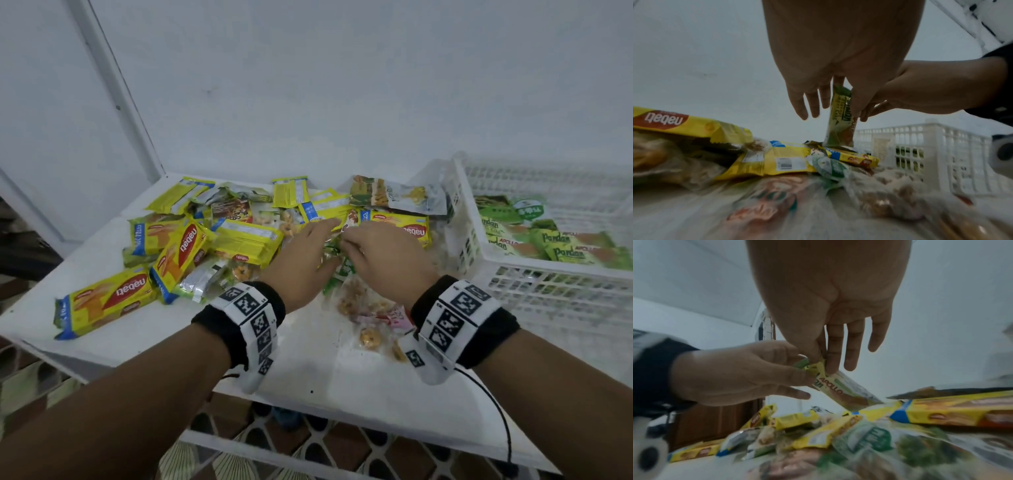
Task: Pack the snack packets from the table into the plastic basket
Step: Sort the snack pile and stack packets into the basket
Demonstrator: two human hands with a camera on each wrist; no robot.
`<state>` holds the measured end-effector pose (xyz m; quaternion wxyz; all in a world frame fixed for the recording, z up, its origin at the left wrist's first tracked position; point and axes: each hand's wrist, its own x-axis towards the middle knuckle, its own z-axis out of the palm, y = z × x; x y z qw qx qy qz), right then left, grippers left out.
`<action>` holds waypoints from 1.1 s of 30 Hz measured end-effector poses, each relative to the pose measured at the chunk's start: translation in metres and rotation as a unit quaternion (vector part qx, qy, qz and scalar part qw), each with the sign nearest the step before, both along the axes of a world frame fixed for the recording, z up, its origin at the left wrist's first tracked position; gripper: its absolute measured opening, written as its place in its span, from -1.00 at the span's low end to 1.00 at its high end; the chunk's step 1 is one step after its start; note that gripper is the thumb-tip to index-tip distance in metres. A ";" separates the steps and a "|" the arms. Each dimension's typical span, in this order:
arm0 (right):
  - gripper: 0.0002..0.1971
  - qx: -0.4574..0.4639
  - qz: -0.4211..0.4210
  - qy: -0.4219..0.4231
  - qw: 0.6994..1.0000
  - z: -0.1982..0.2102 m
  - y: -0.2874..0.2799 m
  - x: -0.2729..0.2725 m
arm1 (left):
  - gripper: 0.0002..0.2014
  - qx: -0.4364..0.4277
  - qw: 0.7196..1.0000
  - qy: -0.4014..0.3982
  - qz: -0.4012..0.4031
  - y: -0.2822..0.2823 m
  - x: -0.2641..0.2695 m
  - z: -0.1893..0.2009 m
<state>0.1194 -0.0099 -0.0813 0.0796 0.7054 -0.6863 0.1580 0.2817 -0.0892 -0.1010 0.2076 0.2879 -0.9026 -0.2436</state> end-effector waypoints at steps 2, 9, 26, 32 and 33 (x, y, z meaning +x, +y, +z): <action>-0.71 -0.002 0.006 -0.024 1.000 0.002 -0.003 0.005 | -0.67 0.024 0.999 0.048 0.004 -0.002 0.002 0.005; -0.51 0.006 -0.012 -0.256 0.967 0.001 0.004 -0.005 | -0.81 0.325 0.899 0.273 0.108 0.004 0.023 0.017; -0.78 -0.010 -0.003 -0.478 0.878 -0.004 -0.005 0.008 | -0.63 0.283 0.907 0.295 0.104 0.010 0.039 0.009; -0.78 -0.004 0.008 -0.483 0.875 -0.002 0.002 0.008 | -0.76 0.222 0.951 0.201 0.072 -0.005 0.044 0.015; -0.77 -0.003 0.008 -0.493 0.870 -0.001 0.003 0.006 | -0.79 0.239 0.945 0.211 0.077 -0.005 0.045 0.017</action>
